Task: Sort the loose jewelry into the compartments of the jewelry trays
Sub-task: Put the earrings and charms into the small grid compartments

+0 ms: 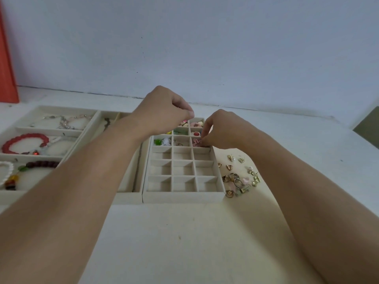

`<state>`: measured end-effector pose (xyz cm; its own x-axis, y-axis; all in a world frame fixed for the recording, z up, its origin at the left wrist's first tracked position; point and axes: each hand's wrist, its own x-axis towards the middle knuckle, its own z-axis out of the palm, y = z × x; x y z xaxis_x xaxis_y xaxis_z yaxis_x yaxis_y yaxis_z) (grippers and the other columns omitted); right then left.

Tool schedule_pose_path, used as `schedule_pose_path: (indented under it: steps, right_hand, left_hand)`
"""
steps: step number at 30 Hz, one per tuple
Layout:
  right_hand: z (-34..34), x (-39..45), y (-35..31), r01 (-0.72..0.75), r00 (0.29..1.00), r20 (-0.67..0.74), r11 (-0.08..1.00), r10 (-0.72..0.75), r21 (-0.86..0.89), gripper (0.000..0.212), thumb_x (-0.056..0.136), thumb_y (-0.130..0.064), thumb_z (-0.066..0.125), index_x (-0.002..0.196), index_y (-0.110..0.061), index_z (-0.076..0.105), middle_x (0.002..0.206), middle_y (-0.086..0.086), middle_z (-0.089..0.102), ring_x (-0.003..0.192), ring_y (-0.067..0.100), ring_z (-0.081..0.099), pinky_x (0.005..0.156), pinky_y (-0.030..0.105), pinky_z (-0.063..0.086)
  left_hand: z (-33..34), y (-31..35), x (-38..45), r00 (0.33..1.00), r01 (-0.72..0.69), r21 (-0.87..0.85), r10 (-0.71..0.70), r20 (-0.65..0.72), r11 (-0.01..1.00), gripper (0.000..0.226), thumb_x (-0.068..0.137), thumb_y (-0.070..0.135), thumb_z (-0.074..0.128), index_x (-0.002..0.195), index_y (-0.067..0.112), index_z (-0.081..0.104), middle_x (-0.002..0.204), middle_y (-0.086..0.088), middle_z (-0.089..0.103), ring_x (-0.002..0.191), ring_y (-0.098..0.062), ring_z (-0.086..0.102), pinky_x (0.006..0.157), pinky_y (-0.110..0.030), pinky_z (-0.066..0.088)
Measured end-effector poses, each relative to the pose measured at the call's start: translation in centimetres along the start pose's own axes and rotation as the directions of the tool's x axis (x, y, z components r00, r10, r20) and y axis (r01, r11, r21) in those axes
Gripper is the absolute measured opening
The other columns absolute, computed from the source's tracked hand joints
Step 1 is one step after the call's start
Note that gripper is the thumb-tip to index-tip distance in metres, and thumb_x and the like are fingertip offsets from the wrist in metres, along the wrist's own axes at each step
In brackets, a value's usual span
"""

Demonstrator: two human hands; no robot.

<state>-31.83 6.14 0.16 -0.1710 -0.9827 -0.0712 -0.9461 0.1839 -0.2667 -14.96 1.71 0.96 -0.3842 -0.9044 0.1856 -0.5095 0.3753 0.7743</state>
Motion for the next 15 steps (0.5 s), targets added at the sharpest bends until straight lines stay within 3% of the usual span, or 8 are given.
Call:
schedule_pose_path:
  steps: [6,10,15]
  right_hand:
    - [-0.55,-0.19,0.0,0.018,0.999,-0.043,0.999,-0.016,0.041,0.01,0.081,-0.03,0.08,0.073,-0.036,0.076,0.063,-0.015,0.058,0.06,0.007,0.053,0.054,0.025,0.035]
    - [-0.38,-0.42,-0.15,0.046,0.999,-0.011,0.999,-0.046,0.023,0.019,0.081,-0.029,0.078,0.068,-0.042,0.075,0.06,-0.014,0.056,0.06,0.009,0.052,0.055,0.025,0.035]
    - [-0.15,-0.35,-0.28,0.068,0.998,0.005,0.998,-0.068,-0.009,0.03,0.084,-0.028,0.075,0.062,-0.047,0.07,0.067,-0.013,0.057,0.064,0.012,0.053,0.06,0.026,0.04]
  left_hand:
    - [-0.02,0.02,-0.02,1.0,-0.001,-0.01,0.001,-0.003,1.0,0.005,0.088,0.023,0.075,0.087,0.022,0.079,0.074,0.019,0.068,0.06,0.009,0.055,0.057,-0.015,0.037]
    - [0.12,-0.06,0.03,1.0,-0.01,-0.022,0.01,-0.003,1.0,0.005,0.087,0.021,0.075,0.086,0.021,0.079,0.069,0.018,0.066,0.049,0.014,0.053,0.058,-0.017,0.038]
    - [0.22,-0.12,0.0,1.0,-0.01,-0.02,0.01,-0.005,1.0,0.004,0.086,0.022,0.076,0.084,0.023,0.079,0.065,0.021,0.065,0.049,0.013,0.053,0.059,-0.017,0.039]
